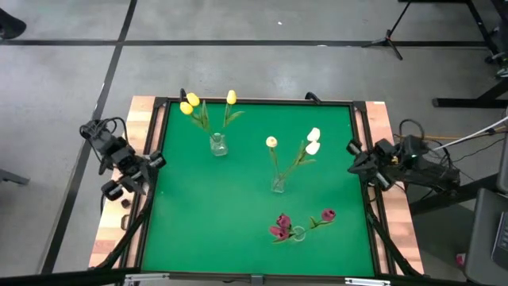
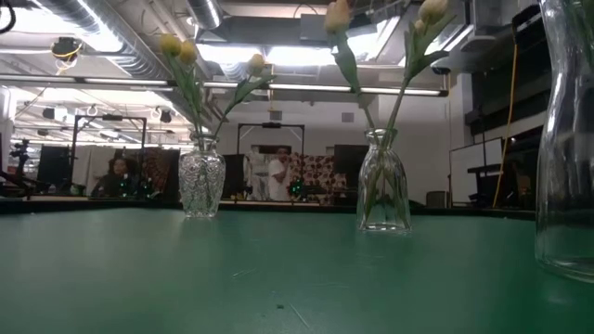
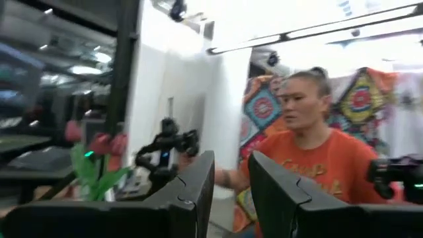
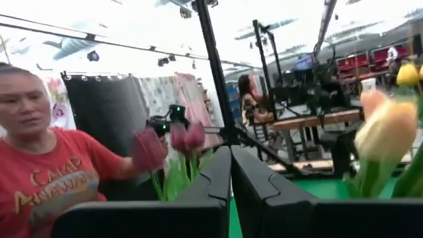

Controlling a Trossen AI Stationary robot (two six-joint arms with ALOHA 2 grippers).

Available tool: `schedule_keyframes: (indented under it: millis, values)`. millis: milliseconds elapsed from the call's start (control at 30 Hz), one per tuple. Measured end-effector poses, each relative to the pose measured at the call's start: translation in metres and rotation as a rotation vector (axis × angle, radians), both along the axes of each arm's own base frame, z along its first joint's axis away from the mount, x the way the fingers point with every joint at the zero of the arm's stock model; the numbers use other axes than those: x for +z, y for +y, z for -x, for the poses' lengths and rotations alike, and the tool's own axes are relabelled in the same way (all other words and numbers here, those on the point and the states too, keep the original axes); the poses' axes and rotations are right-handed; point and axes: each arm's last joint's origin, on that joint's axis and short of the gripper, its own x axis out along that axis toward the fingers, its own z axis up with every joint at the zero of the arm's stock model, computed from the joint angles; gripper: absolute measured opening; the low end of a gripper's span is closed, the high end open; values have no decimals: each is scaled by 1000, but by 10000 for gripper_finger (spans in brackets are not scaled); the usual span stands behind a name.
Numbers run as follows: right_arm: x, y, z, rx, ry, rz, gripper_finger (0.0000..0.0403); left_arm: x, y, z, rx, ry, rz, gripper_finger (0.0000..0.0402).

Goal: Sort flowers into vase by color
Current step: Return to Home Position

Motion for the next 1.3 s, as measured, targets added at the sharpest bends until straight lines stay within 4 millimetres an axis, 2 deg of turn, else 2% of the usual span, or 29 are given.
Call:
schedule_keyframes:
  millis: [267,467,700,933,1300]
  values:
    - [-44,11,-19,73,-40,-32,14,-14,-5,-4,-46,33,-31,92]
    - [-56,22,-22,17,-70,-16,14,-36,-10,-13,-31,39,-16,92]
    - [-60,31,-20,-61,-80,31,14,-53,-14,-18,-41,39,20,92]
    - [-64,32,-20,-214,-48,79,14,-54,-14,-19,-33,43,17,92]
    - [-72,33,-22,-236,16,134,14,-61,-9,-25,208,144,38,92]
